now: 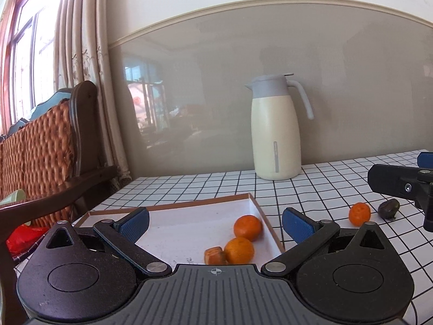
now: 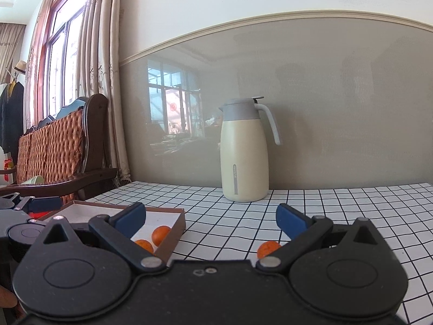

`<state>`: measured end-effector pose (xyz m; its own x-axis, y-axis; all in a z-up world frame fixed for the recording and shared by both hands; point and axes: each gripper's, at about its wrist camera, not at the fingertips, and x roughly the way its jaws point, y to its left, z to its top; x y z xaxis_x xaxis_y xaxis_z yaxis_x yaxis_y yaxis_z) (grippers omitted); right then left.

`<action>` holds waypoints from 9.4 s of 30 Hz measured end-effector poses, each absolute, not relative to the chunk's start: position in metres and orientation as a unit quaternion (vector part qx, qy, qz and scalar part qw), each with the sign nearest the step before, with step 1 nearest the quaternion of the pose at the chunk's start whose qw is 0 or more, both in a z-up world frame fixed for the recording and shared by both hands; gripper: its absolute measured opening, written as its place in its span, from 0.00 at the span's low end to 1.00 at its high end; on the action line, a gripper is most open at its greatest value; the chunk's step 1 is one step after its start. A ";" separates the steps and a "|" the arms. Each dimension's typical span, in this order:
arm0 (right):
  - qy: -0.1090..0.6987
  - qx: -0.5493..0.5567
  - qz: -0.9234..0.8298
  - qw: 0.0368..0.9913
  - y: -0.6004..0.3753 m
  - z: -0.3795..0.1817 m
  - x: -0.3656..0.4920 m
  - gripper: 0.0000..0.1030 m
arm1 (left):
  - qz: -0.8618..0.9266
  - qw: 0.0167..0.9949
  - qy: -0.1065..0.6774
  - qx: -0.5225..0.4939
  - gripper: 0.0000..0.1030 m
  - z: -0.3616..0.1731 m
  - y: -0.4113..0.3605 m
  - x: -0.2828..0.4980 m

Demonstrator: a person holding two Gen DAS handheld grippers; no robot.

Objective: Organize fruits

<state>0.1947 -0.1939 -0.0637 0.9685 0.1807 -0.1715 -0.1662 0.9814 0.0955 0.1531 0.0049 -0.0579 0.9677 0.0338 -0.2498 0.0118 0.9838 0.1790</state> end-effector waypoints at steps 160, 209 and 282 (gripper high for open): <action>0.267 0.070 0.029 0.961 -0.279 -0.107 0.255 0.31 | -0.148 0.948 0.277 0.049 0.37 -0.101 -0.101 0.219; 0.150 0.045 0.199 0.967 -0.110 -0.058 0.229 0.31 | 0.004 0.983 0.182 -0.030 0.37 -0.048 0.094 0.148; 0.108 0.029 0.150 0.982 -0.095 -0.028 0.222 0.94 | 0.131 0.977 0.169 0.006 1.00 -0.010 0.145 0.124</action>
<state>0.2216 -0.0954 -0.0279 0.9321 0.3003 -0.2025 -0.2877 0.9535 0.0895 0.1244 0.1445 -0.0100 0.9086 0.2582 -0.3284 -0.2541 0.9656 0.0560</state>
